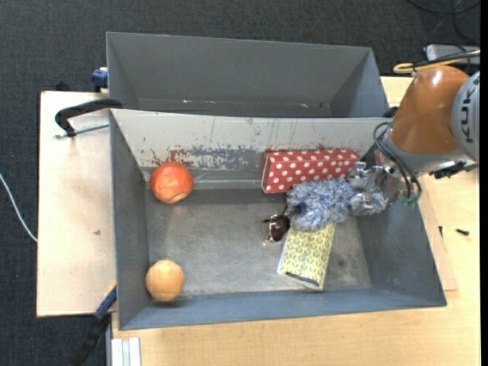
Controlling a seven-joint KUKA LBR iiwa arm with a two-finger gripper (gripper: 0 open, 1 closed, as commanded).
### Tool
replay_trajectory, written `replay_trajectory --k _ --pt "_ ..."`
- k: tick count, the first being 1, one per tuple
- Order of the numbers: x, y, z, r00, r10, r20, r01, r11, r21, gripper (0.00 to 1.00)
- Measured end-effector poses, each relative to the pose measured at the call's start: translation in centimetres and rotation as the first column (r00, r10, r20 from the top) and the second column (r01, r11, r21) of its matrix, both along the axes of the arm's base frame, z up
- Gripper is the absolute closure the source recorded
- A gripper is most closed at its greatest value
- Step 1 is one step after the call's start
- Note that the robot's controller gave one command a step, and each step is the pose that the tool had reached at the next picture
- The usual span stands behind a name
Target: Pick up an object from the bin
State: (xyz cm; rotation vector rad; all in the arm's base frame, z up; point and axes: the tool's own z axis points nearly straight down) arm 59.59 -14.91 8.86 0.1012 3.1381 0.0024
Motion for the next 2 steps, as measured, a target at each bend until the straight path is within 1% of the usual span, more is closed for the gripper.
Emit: replay_trajectory --k 2 --pt "0.1 -0.06 1.61 1.0 0.0 0.004 0.0 1.0 -0.002 1.0"
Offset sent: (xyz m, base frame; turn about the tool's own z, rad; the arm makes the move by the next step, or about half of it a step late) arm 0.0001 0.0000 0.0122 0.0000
